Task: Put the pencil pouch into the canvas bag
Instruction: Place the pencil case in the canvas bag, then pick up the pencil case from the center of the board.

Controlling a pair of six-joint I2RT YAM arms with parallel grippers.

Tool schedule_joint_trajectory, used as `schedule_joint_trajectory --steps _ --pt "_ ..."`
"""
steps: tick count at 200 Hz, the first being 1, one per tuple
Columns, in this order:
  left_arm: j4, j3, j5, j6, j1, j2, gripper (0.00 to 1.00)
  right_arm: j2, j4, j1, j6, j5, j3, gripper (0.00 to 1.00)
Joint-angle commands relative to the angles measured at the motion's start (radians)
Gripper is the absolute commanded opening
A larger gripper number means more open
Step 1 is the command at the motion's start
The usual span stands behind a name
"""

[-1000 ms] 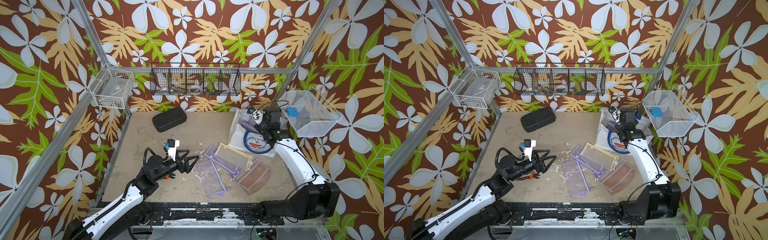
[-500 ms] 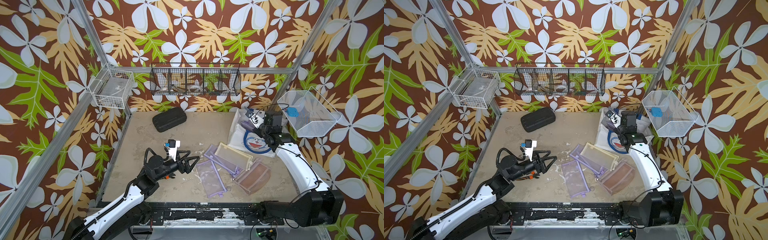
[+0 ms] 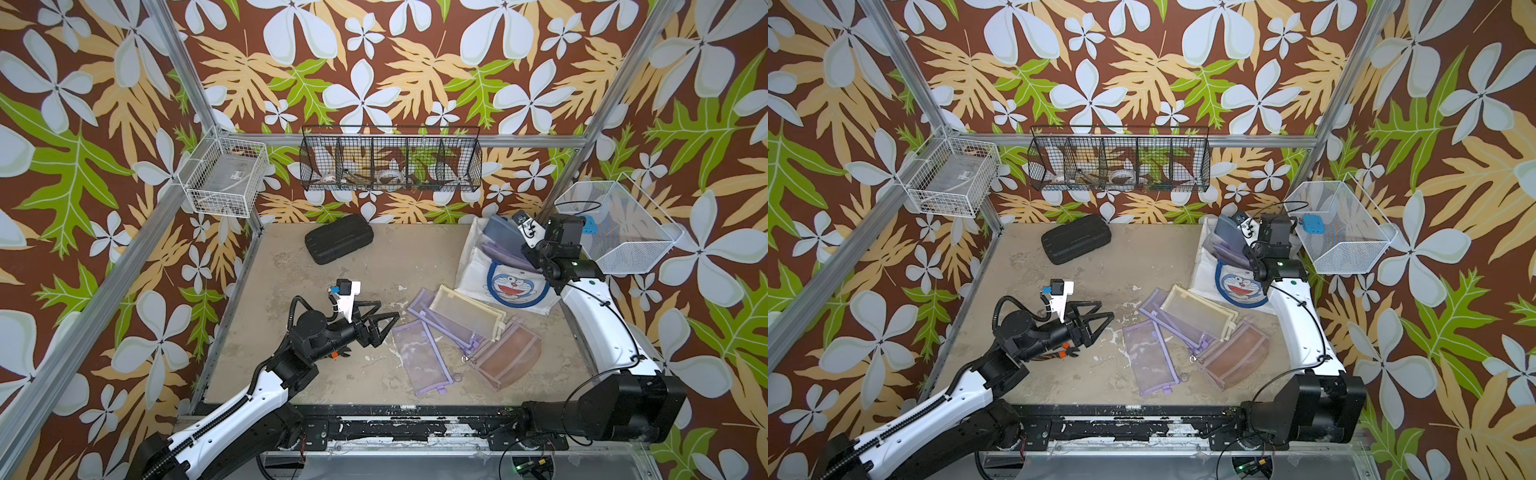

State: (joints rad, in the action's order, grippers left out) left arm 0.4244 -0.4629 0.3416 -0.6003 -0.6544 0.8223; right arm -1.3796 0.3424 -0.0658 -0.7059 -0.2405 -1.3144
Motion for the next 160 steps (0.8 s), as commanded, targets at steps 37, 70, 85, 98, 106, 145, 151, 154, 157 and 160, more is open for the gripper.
schedule_joint_trajectory --steps 37,70,85,98,106,145,151,154,157,160 --pt "0.037 0.004 0.006 -0.010 0.008 0.017 0.96 -0.041 0.029 -0.004 0.081 0.069 -0.066 0.52" --pt "0.035 -0.004 0.007 -0.024 0.019 0.055 0.95 0.002 0.078 -0.001 0.180 0.141 -0.144 0.45" --pt "-0.012 -0.029 -0.009 -0.021 0.019 0.096 0.94 0.040 0.109 0.013 0.245 0.201 -0.154 0.44" --pt "-0.097 -0.068 -0.029 -0.004 0.020 0.144 0.92 0.080 0.126 0.061 0.288 0.217 -0.138 0.44" --pt "-0.150 -0.092 -0.040 0.003 0.020 0.176 0.92 0.106 0.132 0.111 0.313 0.209 -0.117 0.44" --pt "-0.245 -0.065 0.020 -0.013 0.020 0.278 0.91 0.286 0.071 0.469 0.565 0.228 0.094 0.48" --pt "-0.248 -0.048 0.031 -0.021 0.019 0.288 0.91 0.316 0.042 0.531 0.619 0.198 0.149 0.48" --pt "-0.248 -0.040 0.038 -0.023 0.020 0.292 0.91 0.328 0.028 0.566 0.657 0.178 0.172 0.48" --pt "-0.249 -0.031 0.042 -0.025 0.019 0.298 0.91 0.340 0.014 0.595 0.701 0.157 0.193 0.48" --pt "-0.251 -0.024 0.048 -0.025 0.018 0.303 0.91 0.349 0.003 0.619 0.748 0.138 0.216 0.48"
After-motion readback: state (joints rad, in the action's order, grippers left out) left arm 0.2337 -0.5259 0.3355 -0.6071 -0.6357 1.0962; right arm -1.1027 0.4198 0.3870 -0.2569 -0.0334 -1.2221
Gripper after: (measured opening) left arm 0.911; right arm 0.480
